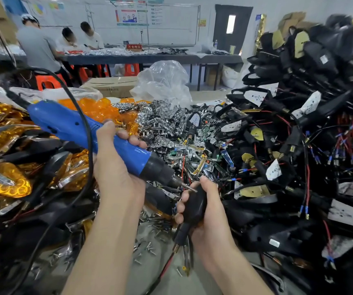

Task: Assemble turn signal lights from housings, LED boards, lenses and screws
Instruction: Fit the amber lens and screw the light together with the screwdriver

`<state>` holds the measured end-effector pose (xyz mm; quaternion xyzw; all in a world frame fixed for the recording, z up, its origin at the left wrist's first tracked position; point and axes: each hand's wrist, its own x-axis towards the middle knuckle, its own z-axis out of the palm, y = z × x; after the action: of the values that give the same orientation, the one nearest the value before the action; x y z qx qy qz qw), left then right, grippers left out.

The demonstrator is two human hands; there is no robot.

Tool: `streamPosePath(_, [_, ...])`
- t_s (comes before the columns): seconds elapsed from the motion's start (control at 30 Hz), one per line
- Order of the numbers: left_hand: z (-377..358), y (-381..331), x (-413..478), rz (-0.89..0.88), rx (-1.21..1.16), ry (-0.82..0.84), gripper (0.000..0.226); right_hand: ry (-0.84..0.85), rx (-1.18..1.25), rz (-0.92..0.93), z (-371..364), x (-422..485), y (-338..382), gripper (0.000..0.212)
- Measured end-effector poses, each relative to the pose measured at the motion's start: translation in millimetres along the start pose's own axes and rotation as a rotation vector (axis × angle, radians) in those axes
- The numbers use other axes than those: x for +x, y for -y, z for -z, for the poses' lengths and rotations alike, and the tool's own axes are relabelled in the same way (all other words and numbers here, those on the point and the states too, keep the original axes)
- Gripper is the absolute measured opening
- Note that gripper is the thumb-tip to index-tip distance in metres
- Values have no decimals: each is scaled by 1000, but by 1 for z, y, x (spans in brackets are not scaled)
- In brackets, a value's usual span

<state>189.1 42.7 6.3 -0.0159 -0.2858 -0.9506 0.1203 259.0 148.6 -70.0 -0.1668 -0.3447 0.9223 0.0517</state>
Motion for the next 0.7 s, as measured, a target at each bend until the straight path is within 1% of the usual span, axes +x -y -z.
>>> streamPosePath(0.1, [1, -3, 1, 2, -20, -32, 11, 11, -5, 9, 1, 0, 0, 30])
streamPosePath(0.2, [2, -5, 1, -4, -20, -47, 20, 27, -17, 25, 1, 0, -1, 39])
streamPosePath(0.27, [2, -4, 0, -4, -9, -51, 18, 35, -16, 30, 1, -1, 0, 41])
streamPosePath(0.43, [2, -1, -1, 7, 15, -59, 17, 45, -37, 40, 3, 0, -2, 38])
streamPosePath(0.57, [4, 3, -1, 0, 44, -54, 8, 60, -67, 64, 3, 3, -4, 32])
streamPosePath(0.6, [4, 5, -1, -5, 59, -49, 8, 59, -73, 68, 4, 4, -5, 32])
streamPosePath(0.7, [3, 9, -1, -15, 104, -48, 19, 39, -66, 72, 4, 5, -6, 35])
